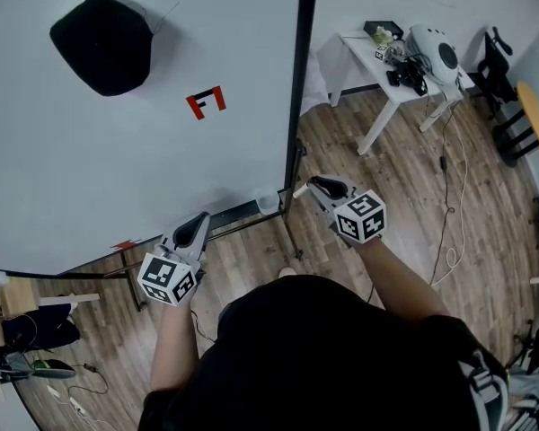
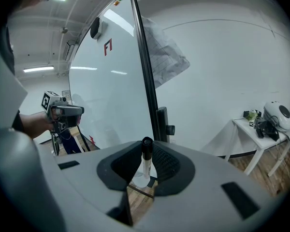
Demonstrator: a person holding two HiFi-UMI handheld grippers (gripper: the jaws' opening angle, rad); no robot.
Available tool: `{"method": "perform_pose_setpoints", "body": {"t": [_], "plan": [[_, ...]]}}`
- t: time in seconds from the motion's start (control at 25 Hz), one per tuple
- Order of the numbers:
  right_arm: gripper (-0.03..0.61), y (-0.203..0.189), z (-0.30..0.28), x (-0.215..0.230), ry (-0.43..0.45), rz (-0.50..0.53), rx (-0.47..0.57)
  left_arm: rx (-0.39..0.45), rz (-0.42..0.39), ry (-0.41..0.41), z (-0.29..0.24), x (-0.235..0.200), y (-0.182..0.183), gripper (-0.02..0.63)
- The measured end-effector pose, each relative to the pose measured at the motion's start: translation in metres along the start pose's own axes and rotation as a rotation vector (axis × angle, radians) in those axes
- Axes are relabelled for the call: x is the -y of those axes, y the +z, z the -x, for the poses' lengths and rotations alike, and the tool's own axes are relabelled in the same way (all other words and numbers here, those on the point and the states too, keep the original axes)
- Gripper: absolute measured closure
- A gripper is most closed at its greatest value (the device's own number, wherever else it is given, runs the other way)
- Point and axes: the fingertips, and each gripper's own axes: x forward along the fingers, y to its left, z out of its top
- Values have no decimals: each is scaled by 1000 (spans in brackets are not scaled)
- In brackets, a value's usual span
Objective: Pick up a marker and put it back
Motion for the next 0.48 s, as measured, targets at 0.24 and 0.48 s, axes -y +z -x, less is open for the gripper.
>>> {"method": "perform_pose_setpoints", "body": {"t": [0.24,0.48], "plan": [[515,-1,-2,2,11,7,-4,-2,1,6,-1,3,-1,601],[515,-2,-12,-4,39,16,-15,-10,6,19,1,3,-3,601]]}}
